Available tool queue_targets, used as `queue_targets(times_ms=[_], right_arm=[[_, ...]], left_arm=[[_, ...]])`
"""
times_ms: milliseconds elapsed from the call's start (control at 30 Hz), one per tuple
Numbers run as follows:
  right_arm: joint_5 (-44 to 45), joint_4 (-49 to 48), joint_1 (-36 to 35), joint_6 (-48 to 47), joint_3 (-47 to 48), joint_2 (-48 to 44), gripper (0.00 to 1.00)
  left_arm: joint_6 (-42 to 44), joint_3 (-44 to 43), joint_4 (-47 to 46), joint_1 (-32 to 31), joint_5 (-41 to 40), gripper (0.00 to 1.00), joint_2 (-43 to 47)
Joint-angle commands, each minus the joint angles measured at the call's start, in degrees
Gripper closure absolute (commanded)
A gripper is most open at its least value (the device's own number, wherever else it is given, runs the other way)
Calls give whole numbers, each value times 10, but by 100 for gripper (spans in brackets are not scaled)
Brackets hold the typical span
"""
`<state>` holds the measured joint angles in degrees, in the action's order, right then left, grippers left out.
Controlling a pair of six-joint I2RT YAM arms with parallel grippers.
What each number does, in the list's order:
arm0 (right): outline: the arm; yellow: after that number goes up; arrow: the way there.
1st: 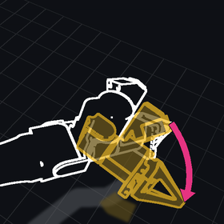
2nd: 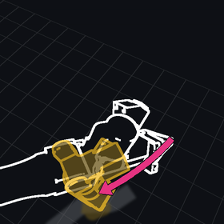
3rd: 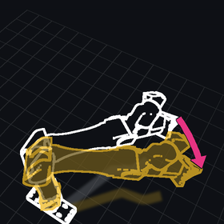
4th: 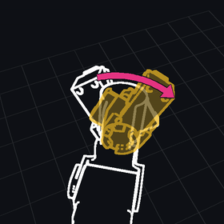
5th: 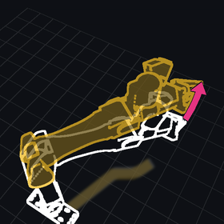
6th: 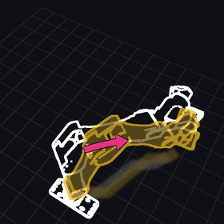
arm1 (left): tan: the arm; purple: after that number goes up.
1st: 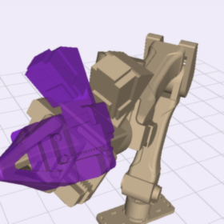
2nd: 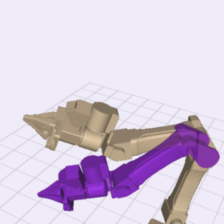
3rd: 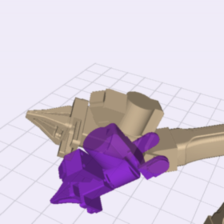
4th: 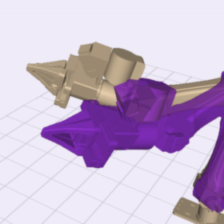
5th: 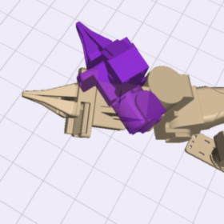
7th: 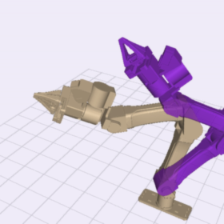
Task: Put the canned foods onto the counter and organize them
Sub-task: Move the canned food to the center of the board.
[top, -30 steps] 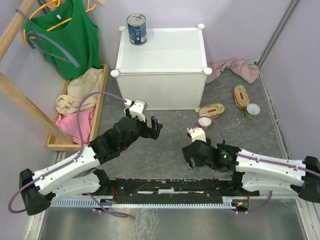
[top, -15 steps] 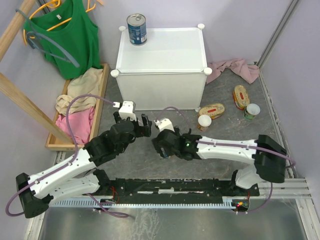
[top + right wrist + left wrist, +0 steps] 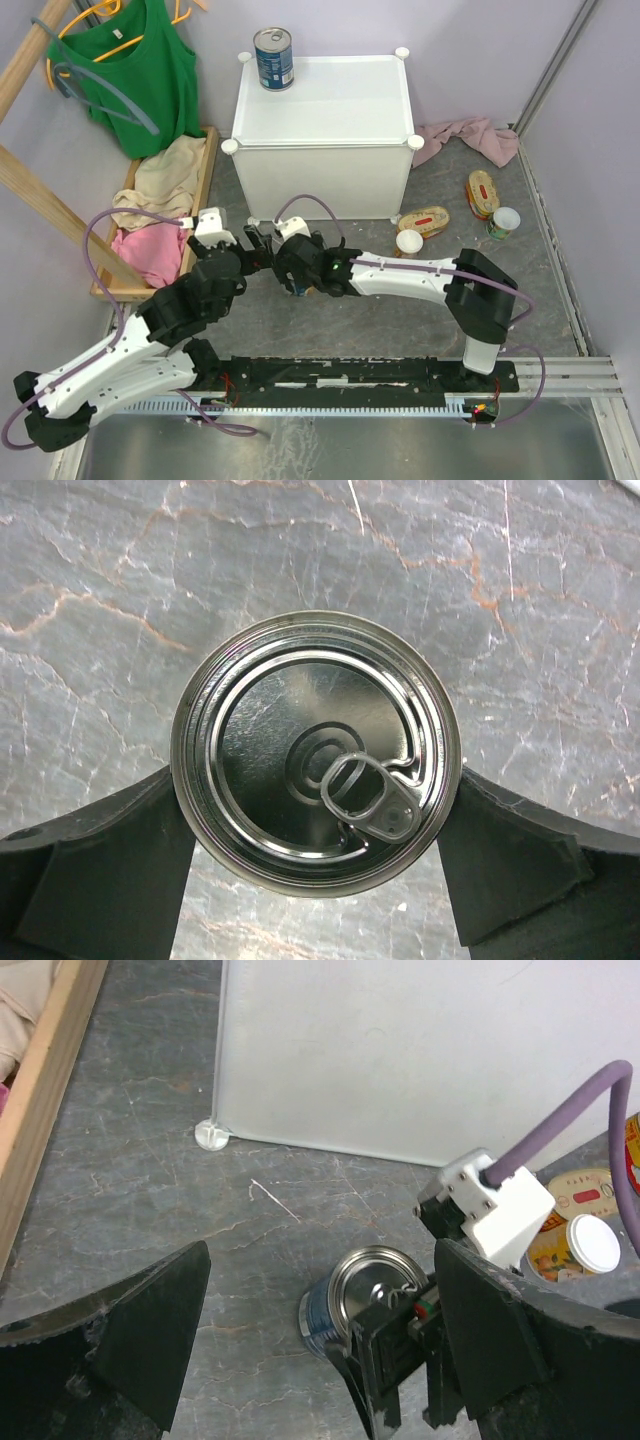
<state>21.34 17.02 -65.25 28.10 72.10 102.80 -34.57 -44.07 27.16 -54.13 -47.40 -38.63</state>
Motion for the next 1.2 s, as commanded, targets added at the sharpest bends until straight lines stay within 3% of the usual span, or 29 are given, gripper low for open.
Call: queue_targets(times_ms=[0,433,1167], right_arm=[[-35,-13,8,-8,31,38,36],[-40,-20,8,-21,30,-6,1],[8,-24,8,-20,-27,-107,1]], left_arm=[[-34,-16,10,-2,-44,1,12],[-28,-35,16,-2,-47,1,-4],[-10,-50,8,-2,-28,1,-13]])
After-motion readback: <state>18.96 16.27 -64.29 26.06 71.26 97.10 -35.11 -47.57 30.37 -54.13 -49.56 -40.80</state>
